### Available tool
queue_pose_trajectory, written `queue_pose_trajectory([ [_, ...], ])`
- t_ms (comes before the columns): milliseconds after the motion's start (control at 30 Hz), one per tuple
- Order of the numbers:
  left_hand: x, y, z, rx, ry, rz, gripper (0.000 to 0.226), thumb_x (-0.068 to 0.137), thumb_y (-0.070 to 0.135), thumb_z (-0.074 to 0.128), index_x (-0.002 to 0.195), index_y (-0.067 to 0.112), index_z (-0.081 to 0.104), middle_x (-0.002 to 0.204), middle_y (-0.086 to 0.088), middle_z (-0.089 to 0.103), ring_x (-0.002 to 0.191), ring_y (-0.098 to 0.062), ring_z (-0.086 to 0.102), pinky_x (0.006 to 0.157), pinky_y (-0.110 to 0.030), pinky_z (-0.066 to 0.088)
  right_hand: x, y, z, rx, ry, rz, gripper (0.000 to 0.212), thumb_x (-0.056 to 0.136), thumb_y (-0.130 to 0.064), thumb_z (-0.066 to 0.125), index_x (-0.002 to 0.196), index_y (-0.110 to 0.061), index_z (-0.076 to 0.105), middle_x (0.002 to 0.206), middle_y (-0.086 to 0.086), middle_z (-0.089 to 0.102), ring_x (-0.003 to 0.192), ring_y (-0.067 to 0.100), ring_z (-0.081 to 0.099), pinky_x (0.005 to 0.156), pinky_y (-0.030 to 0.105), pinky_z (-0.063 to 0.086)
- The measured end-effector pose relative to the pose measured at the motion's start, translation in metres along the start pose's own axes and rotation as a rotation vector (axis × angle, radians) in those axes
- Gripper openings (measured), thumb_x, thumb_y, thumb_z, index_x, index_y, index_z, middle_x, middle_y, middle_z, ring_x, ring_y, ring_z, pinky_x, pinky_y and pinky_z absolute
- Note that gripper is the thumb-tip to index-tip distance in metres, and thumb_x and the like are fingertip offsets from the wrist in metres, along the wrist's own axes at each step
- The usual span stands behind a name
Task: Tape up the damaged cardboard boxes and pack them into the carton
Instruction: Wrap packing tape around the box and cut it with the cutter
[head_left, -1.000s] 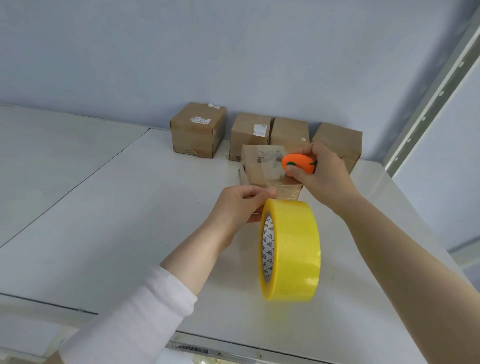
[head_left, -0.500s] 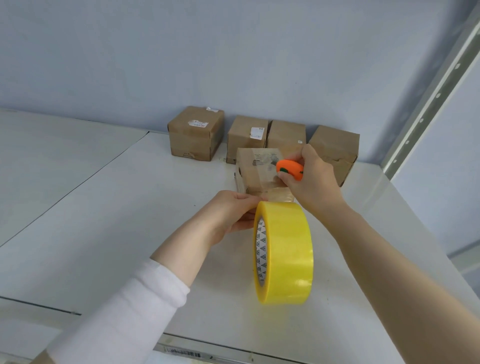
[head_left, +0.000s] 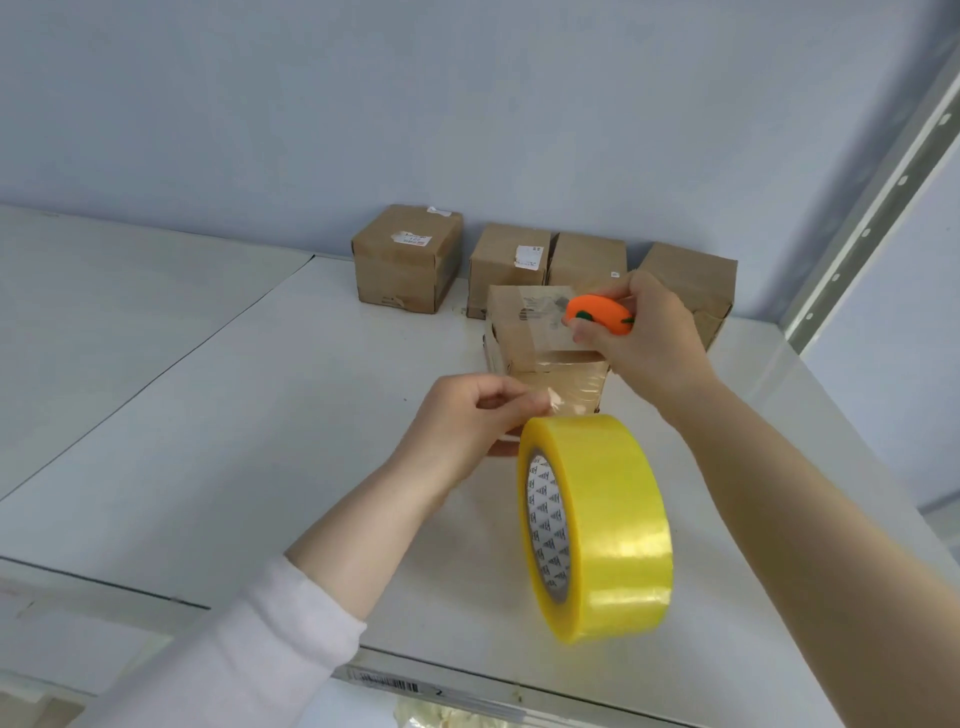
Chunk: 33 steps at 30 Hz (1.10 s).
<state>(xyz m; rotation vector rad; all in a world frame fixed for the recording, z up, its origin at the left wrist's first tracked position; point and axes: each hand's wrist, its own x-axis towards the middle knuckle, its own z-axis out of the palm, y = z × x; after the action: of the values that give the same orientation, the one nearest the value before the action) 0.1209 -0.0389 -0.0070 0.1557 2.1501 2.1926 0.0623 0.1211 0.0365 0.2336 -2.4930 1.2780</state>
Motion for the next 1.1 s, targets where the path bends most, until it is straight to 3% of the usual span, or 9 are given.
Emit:
queue_pose_trajectory([
  [100, -0.007, 0.013, -0.011, 0.058, 0.021, 0.255, 0.016, 0.085, 0.020, 0.066, 0.072, 0.026, 0.074, 0.077, 0.004, 0.074, 0.073, -0.007, 0.069, 0.066, -0.016, 0.052, -0.006, -0.014, 0.002, 0.247, -0.031, -0.002, 0.027, 0.079, -0.022, 0.073, 0.084, -0.029, 0.048, 0.099, 0.002, 0.065, 0.091, 0.020, 0.064, 0.066, 0.032, 0.047],
  [200, -0.008, 0.025, -0.026, 0.184, 0.073, 0.421, 0.016, 0.084, 0.019, 0.067, 0.073, 0.027, 0.072, 0.078, 0.009, 0.073, 0.076, -0.004, 0.068, 0.071, -0.013, 0.049, -0.005, -0.032, 0.015, 0.322, -0.093, -0.024, 0.024, 0.081, -0.020, 0.071, 0.088, -0.025, 0.048, 0.109, 0.013, 0.065, 0.094, 0.024, 0.067, 0.061, 0.026, 0.047],
  [333, 0.000, 0.035, -0.062, 0.244, 0.159, 0.507, 0.011, 0.085, 0.013, 0.066, 0.075, 0.017, 0.070, 0.076, 0.006, 0.072, 0.075, -0.006, 0.067, 0.073, -0.015, 0.050, 0.002, -0.056, 0.044, 0.452, -0.100, -0.022, 0.020, 0.084, -0.009, 0.067, 0.091, -0.018, 0.050, 0.097, 0.009, 0.067, 0.070, 0.003, 0.067, 0.049, 0.014, 0.043],
  [467, 0.015, 0.045, -0.112, 0.290, 0.188, 0.523, 0.015, 0.086, 0.011, 0.064, 0.073, 0.017, 0.067, 0.075, 0.006, 0.071, 0.076, -0.007, 0.067, 0.075, -0.016, 0.049, 0.017, -0.080, 0.079, 0.517, -0.180, -0.028, 0.014, 0.088, -0.009, 0.062, 0.093, -0.016, 0.051, 0.099, 0.013, 0.067, 0.067, 0.016, 0.060, 0.048, 0.018, 0.041],
  [567, 0.028, 0.047, -0.145, 0.300, 0.183, 0.497, 0.017, 0.087, 0.009, 0.063, 0.073, 0.017, 0.067, 0.074, 0.005, 0.071, 0.077, -0.007, 0.067, 0.077, -0.017, 0.050, 0.032, -0.095, 0.109, 0.557, -0.252, 0.001, 0.014, 0.091, -0.012, 0.057, 0.104, -0.010, 0.051, 0.098, 0.009, 0.059, 0.056, 0.010, 0.050, 0.049, 0.017, 0.042],
  [700, 0.043, 0.038, -0.178, 0.272, 0.209, 0.440, 0.017, 0.088, 0.011, 0.063, 0.073, 0.018, 0.067, 0.075, 0.004, 0.071, 0.077, -0.008, 0.066, 0.078, -0.019, 0.051, 0.048, -0.115, 0.145, 0.644, -0.342, 0.091, 0.012, 0.096, -0.025, 0.049, 0.100, -0.014, 0.052, 0.113, 0.023, 0.057, 0.061, 0.012, 0.047, 0.049, 0.017, 0.039],
  [800, 0.052, 0.035, -0.191, 0.232, 0.221, 0.418, 0.016, 0.089, 0.013, 0.062, 0.074, 0.019, 0.066, 0.076, 0.004, 0.071, 0.077, -0.007, 0.066, 0.078, -0.020, 0.050, 0.054, -0.122, 0.161, 0.610, -0.389, 0.116, 0.019, 0.094, -0.034, 0.051, 0.101, -0.016, 0.052, 0.094, 0.010, 0.053, 0.061, 0.010, 0.049, 0.051, 0.017, 0.038],
  [1000, 0.065, 0.032, -0.191, 0.257, 0.213, 0.399, 0.014, 0.088, 0.013, 0.062, 0.079, 0.024, 0.065, 0.078, 0.009, 0.070, 0.080, -0.009, 0.066, 0.077, -0.020, 0.049, 0.056, -0.120, 0.162, 0.423, -0.390, -0.064, 0.033, 0.085, -0.006, 0.065, 0.111, -0.012, 0.046, 0.092, -0.002, 0.053, 0.060, -0.009, 0.056, 0.053, 0.007, 0.042],
  [1100, 0.069, 0.033, -0.192, 0.257, 0.182, 0.356, 0.007, 0.085, 0.014, 0.066, 0.080, 0.019, 0.067, 0.078, 0.007, 0.071, 0.078, -0.008, 0.065, 0.075, -0.016, 0.047, 0.057, -0.118, 0.162, 0.429, -0.321, -0.067, 0.027, 0.086, -0.004, 0.063, 0.102, -0.020, 0.050, 0.095, 0.000, 0.054, 0.067, 0.002, 0.057, 0.054, 0.011, 0.044],
])
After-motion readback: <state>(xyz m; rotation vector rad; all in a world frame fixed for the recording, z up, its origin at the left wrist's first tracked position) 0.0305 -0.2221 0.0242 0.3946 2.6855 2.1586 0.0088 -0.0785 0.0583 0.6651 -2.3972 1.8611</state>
